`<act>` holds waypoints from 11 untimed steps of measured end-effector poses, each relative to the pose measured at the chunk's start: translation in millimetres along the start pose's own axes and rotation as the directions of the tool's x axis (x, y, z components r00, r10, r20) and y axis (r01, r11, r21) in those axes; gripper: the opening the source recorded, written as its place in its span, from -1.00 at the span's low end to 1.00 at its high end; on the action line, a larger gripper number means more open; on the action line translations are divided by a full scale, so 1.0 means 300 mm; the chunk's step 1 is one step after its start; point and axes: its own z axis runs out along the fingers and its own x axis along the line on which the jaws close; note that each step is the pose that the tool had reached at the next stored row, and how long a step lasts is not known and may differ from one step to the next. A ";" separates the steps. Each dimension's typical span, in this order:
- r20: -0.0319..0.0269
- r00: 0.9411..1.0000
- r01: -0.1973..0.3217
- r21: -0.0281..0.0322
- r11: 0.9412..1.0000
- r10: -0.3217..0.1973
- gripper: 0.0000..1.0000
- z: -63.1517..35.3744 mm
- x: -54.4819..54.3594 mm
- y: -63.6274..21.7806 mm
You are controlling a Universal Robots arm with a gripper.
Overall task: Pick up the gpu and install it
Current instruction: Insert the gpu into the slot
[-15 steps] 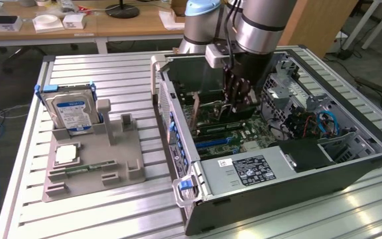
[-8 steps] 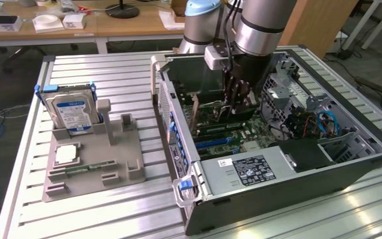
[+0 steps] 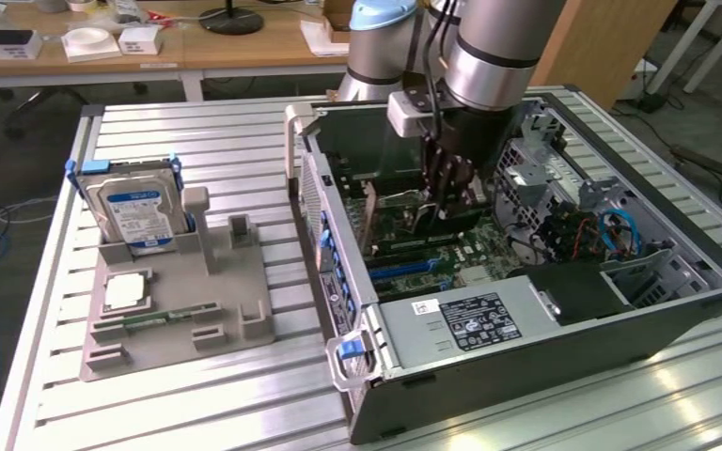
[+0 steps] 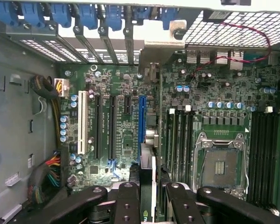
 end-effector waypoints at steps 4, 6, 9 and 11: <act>0.000 1.000 0.000 0.000 1.000 0.000 -0.47 0.008 0.005 0.000; 0.000 1.000 0.000 0.000 1.000 0.000 -0.47 0.017 0.005 0.000; 0.000 1.000 0.001 0.000 1.000 -0.001 -0.47 0.025 0.005 0.001; 0.000 1.000 0.002 0.000 1.000 -0.002 -0.47 0.031 0.005 0.004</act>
